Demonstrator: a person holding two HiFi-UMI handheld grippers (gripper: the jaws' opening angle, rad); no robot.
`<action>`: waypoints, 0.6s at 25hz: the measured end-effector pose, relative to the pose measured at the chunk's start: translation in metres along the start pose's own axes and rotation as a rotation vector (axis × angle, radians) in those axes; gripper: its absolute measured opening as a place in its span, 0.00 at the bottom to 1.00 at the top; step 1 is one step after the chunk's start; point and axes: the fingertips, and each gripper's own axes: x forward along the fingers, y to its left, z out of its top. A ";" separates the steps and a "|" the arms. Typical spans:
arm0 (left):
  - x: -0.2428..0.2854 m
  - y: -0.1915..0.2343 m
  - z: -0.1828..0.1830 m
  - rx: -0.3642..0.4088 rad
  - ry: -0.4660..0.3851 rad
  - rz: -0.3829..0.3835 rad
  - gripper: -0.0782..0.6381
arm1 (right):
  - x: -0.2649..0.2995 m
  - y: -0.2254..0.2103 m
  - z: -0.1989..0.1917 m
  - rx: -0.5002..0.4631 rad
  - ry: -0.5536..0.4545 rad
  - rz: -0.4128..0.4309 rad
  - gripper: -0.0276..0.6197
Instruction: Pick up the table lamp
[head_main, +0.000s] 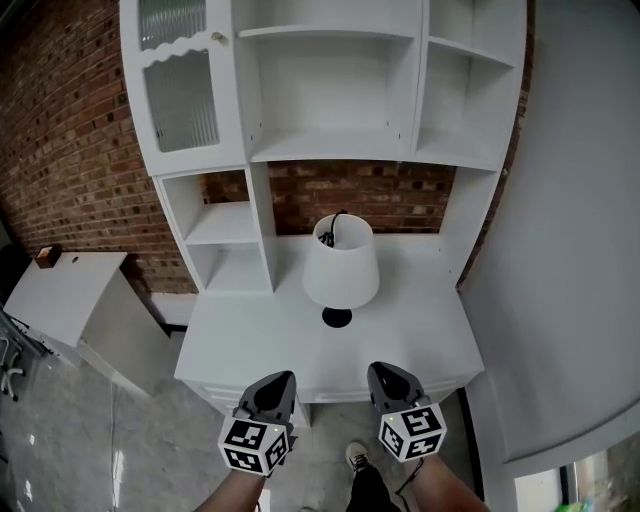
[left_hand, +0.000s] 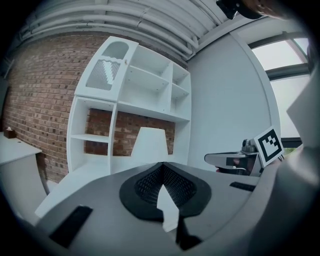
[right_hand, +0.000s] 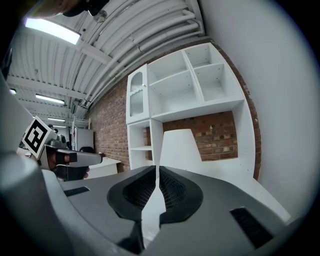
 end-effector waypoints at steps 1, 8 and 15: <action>0.007 0.000 -0.005 -0.008 0.002 0.004 0.10 | 0.006 -0.005 -0.005 0.006 0.004 0.007 0.09; 0.045 0.003 -0.029 -0.011 0.021 0.002 0.10 | 0.057 -0.032 -0.039 0.023 0.034 0.029 0.20; 0.087 0.032 -0.045 -0.003 -0.001 0.027 0.10 | 0.125 -0.056 -0.073 0.034 0.051 0.051 0.25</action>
